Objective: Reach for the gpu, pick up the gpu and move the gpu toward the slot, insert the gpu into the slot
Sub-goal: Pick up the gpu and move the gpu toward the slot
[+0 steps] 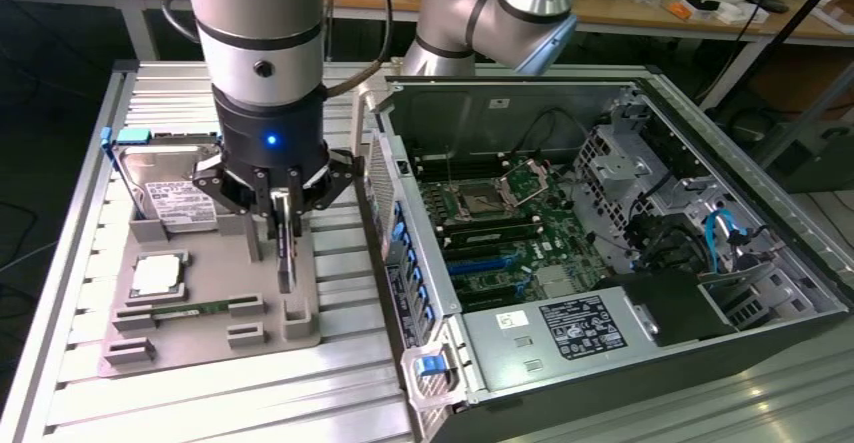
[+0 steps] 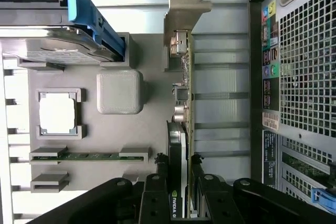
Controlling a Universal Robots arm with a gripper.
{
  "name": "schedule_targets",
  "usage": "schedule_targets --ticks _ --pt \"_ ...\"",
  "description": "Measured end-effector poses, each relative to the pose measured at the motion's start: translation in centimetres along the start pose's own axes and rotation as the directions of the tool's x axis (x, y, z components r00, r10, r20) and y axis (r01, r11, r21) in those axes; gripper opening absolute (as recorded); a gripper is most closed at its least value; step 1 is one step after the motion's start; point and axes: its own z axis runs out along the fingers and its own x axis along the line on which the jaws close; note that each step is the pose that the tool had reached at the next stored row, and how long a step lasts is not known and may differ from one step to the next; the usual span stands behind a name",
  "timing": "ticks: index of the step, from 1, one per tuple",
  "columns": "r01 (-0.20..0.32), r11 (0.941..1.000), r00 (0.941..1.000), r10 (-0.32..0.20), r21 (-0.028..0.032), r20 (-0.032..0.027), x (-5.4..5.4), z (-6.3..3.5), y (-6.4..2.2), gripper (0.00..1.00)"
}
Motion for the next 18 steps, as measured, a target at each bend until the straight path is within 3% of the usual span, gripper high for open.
schedule_targets --ticks 18 --pt "0.000 1.0000 1.0000 0.000 0.0000 0.0000 0.0 -6.13 0.11 0.27"
